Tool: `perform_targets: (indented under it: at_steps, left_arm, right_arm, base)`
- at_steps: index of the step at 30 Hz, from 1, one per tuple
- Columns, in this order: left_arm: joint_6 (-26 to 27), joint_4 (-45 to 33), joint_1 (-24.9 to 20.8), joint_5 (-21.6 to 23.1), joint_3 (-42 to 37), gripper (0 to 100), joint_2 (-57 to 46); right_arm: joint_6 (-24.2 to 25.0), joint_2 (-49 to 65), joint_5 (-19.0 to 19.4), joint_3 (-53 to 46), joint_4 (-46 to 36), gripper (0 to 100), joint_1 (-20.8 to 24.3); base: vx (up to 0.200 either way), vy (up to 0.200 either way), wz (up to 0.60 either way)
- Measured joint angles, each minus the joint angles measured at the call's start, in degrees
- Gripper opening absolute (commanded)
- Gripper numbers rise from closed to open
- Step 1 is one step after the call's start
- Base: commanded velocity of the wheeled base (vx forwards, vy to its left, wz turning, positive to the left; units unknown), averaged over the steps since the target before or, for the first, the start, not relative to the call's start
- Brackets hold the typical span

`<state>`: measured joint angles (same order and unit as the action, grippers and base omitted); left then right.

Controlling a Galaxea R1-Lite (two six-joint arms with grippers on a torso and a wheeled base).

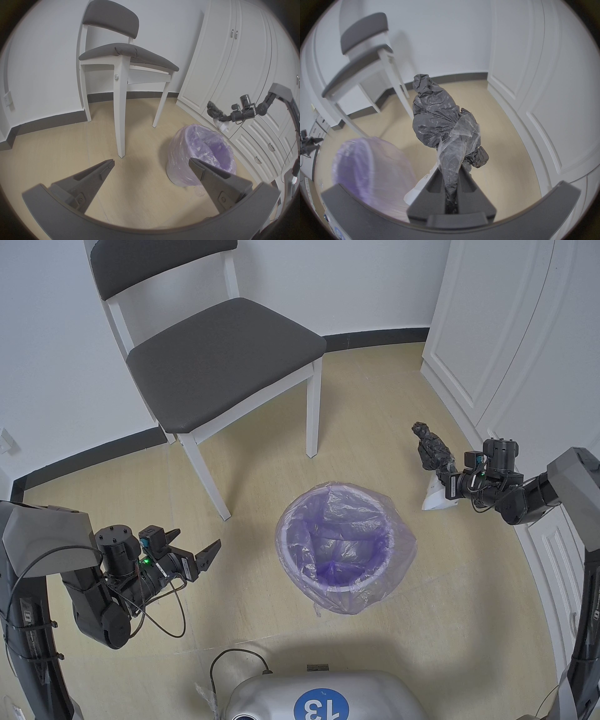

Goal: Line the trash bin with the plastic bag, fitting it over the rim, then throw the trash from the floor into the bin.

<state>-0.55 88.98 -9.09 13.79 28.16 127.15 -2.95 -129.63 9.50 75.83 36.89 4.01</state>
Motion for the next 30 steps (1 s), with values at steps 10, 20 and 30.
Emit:
perform_targets:
  at_steps: [10, 20, 30]
  left_arm:
    - [0.04, 0.00, 0.34, -0.09, -0.27, 100, -0.52]
    - [0.04, 0.00, 0.63, -0.18, -0.38, 100, -1.77]
    - [0.06, -0.02, 1.41, -0.24, -0.29, 100, -2.60]
  right_arm:
    - [3.84, 7.73, -1.32, -25.33, 33.32, 0, 18.36]
    - [10.93, -0.05, -3.95, -33.41, 51.91, 0, 35.76]
    - [16.27, -8.02, -4.25, -25.53, 52.09, 0, 32.23]
  base:
    - [0.000, 0.000, 0.00]
    - [0.000, 0.000, 0.00]
    - [0.000, 0.000, 0.00]
